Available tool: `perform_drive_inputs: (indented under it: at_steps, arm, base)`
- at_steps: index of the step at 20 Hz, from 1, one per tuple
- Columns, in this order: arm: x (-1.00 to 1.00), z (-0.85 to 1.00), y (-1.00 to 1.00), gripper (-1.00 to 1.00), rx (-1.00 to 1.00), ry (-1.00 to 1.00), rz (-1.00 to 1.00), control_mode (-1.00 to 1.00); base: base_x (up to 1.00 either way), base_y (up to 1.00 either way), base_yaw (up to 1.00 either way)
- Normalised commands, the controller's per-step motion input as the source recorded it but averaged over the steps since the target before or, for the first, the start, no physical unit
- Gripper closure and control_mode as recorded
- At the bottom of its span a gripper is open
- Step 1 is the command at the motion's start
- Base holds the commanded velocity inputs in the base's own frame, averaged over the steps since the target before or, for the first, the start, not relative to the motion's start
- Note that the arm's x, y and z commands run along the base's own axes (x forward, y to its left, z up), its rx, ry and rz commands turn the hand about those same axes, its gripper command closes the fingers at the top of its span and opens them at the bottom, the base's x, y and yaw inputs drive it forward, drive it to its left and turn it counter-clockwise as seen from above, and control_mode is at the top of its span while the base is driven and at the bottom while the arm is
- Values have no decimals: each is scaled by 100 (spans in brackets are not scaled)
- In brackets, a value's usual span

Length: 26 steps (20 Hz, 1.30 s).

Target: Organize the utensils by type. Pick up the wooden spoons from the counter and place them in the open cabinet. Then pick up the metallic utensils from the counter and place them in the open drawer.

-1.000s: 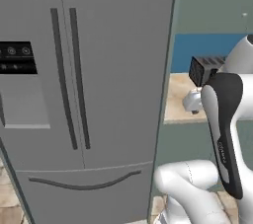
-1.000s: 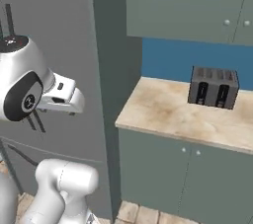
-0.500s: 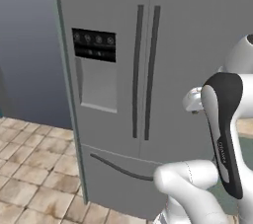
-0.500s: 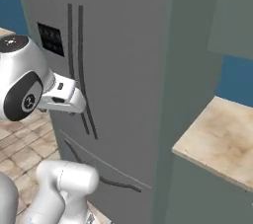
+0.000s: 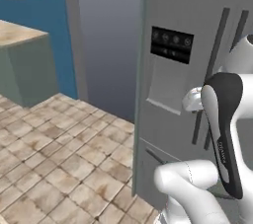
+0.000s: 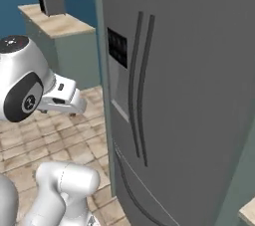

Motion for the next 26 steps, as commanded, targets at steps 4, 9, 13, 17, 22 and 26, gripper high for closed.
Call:
perform_drive_inputs:
  at_steps: [4,9,13,17,22,26]
  arm:
    - [0,0,0,-100,0,0,0,100]
    - [0,0,0,-100,0,0,0,100]
    - [0,0,0,-100,0,0,0,100]
    - [0,0,0,-100,0,0,0,100]
    - [0,0,0,-100,0,0,0,100]
    - [0,0,0,-100,0,0,0,100]
  base:
    - [-17,40,66]
    - [-17,42,65]
    - [-8,34,64]
    - [5,15,58]
    - [85,-22,25]
    - [100,-21,8]
